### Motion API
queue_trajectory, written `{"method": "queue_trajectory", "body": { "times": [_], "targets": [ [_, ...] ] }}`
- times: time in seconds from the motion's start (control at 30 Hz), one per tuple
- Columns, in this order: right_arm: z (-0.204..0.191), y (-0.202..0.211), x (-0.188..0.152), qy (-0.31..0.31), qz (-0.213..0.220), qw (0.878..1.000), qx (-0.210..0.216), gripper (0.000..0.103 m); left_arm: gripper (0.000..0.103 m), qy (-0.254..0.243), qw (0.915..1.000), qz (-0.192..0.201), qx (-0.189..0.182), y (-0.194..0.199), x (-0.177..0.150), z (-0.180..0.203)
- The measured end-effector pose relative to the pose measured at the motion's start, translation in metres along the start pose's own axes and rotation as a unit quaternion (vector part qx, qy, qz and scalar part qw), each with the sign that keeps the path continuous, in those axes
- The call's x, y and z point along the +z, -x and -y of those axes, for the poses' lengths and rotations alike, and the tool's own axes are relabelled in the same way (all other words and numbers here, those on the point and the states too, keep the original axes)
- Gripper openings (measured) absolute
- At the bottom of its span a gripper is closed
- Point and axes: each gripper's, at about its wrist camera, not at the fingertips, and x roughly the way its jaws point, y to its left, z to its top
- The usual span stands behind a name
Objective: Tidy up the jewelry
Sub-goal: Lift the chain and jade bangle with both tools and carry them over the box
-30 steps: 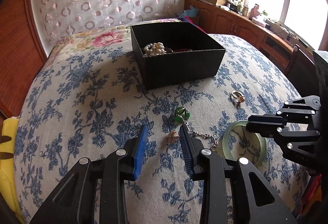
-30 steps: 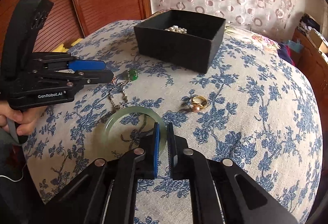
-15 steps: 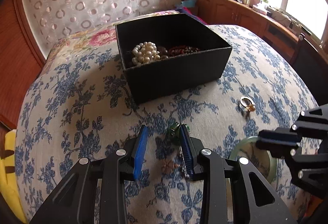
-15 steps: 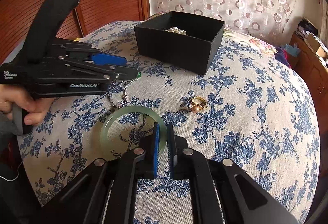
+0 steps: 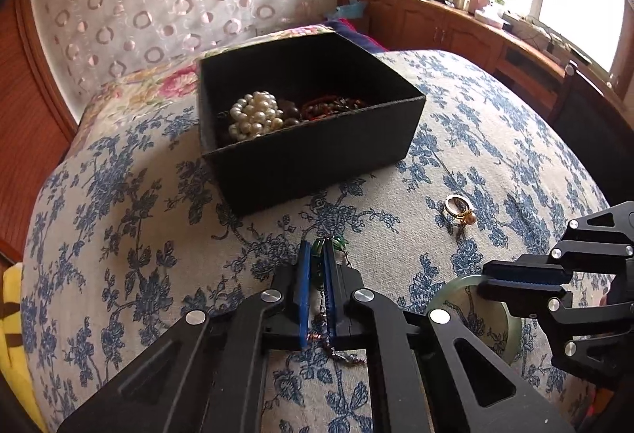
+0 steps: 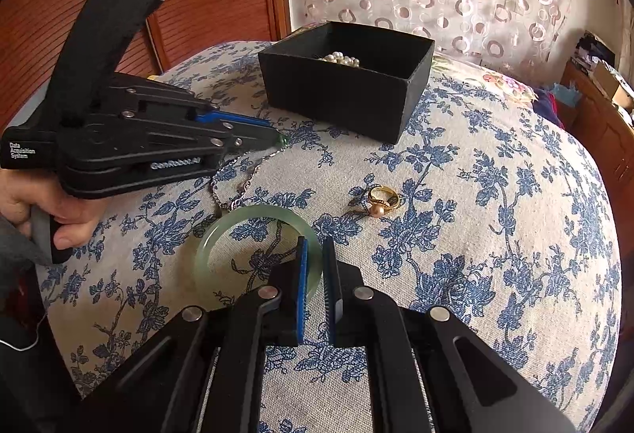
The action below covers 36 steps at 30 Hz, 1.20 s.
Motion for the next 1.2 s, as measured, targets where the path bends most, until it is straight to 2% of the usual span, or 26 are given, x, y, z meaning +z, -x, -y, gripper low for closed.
{"method": "queue_trajectory", "body": {
  "times": [0.3, 0.6, 0.9, 1.2],
  "targets": [
    [0.0, 0.0, 0.0, 0.0, 0.0, 1.0, 0.0, 0.008, 0.005, 0.032, 0.9983, 0.049, -0.002, 0.046, -0.019, -0.007],
    [-0.001, 0.001, 0.0, -0.002, -0.001, 1.0, -0.003, 0.008, 0.005, 0.044, 0.994, 0.1, -0.009, 0.085, -0.009, -0.004],
    [0.002, 0.01, 0.012, 0.002, 0.021, 1.0, -0.018, 0.008, 0.005, 0.04, 0.9912, 0.126, -0.005, 0.108, 0.003, -0.011],
    [0.011, 0.029, 0.046, 0.02, 0.055, 0.997, -0.042, 0.008, 0.005, 0.035, 0.9897, 0.139, 0.01, 0.114, 0.017, -0.017]
  ]
}}
